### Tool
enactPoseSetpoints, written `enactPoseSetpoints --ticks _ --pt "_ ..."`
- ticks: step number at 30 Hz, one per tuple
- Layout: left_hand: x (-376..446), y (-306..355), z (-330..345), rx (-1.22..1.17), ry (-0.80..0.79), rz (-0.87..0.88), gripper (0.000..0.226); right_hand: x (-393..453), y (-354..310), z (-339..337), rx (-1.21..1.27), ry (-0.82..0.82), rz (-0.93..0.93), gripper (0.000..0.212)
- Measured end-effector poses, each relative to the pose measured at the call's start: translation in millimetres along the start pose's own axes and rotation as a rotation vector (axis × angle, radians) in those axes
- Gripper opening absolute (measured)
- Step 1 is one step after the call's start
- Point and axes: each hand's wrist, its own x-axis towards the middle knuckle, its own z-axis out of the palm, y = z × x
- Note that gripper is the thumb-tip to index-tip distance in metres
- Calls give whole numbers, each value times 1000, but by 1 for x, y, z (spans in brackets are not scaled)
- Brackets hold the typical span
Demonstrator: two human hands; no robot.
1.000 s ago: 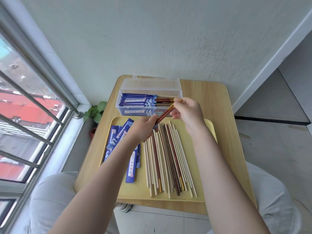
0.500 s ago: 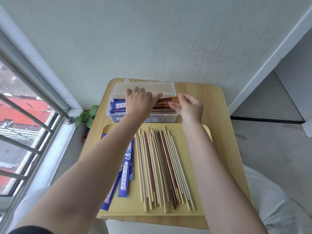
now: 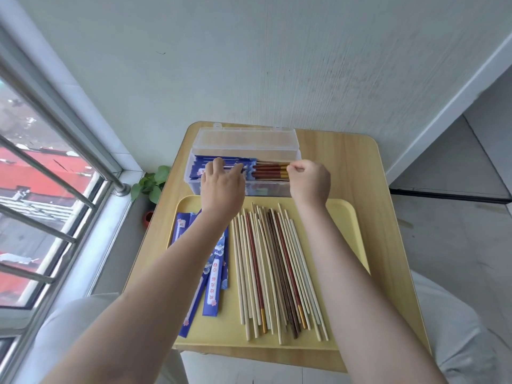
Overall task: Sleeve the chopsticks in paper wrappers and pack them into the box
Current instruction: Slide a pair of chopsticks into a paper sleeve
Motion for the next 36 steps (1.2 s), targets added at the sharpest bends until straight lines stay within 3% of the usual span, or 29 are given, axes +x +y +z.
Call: enactPoseSetpoints --ticks 3,7,13,16,18,20,24,30,36 --pt "0 0 -2 33 -28 0 42 0 0 -1 -168 -28 -133 20" --pt "-1 3 -8 21 -21 -3 38 -5 1 -4 -385 -200 -222 28" --pt "-31 -4 -19 -163 144 -79 17 -46 -11 -10 -233 -190 -304 16" --pt "-51 -13 -23 -52 -146 -234 20 -78 -7 0 -258 -469 -263 13" --pt "-67 -21 -21 89 -359 -230 12 -102 -4 10 -405 -661 -225 13" --pt "-83 -25 -15 124 -433 -230 19 -120 2 18 -516 -727 -216 20" --pt "-105 -25 -6 53 -374 -252 31 -145 15 22 -537 -630 -250 23" --pt "-113 -25 -1 -38 -218 -289 18 -152 23 13 -374 -599 -220 17" --pt "-110 -31 -16 -429 -21 -422 29 -144 24 -2 -89 -547 -102 15"
